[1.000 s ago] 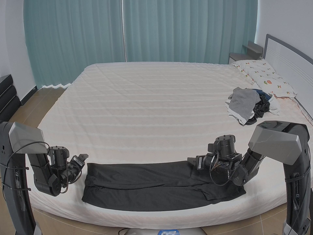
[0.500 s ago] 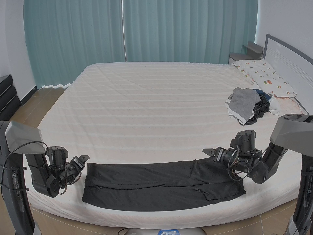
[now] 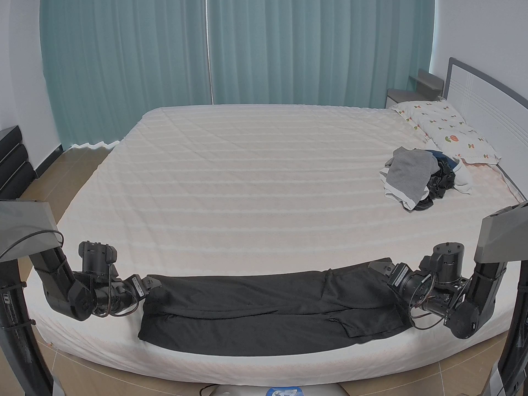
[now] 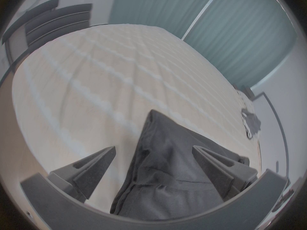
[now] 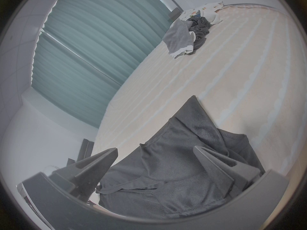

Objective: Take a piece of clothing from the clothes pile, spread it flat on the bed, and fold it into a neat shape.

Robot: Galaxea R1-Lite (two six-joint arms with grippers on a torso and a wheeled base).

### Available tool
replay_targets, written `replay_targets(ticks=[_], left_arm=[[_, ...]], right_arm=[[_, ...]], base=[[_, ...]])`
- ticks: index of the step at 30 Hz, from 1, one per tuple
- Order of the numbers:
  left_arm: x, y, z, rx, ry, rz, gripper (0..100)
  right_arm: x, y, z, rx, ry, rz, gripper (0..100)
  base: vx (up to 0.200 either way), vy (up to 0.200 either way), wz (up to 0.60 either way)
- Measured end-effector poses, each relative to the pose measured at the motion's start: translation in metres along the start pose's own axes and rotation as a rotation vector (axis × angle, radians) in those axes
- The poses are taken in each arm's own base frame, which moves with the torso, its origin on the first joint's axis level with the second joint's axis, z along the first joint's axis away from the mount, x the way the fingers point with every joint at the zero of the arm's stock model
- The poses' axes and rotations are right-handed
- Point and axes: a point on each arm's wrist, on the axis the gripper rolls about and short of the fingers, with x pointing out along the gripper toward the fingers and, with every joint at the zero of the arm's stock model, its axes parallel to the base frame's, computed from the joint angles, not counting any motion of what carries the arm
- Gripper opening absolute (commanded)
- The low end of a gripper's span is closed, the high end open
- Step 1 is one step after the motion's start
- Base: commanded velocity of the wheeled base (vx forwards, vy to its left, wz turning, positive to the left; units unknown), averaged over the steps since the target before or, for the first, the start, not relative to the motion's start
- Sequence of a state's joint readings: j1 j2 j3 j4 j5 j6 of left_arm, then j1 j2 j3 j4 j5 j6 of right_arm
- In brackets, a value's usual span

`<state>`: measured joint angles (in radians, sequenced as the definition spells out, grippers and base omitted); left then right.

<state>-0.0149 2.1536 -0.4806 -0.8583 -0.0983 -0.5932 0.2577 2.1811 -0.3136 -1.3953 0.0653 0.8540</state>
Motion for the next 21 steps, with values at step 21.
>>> replay_targets(ticks=[21], left_arm=[[0.024,-0.008,-0.011,0.347,0.062,-0.106,100]], right_arm=[[-0.004,-0.033,-0.020,0.063,0.056,-0.071,100]], base=[[0.000,0.000,0.00]])
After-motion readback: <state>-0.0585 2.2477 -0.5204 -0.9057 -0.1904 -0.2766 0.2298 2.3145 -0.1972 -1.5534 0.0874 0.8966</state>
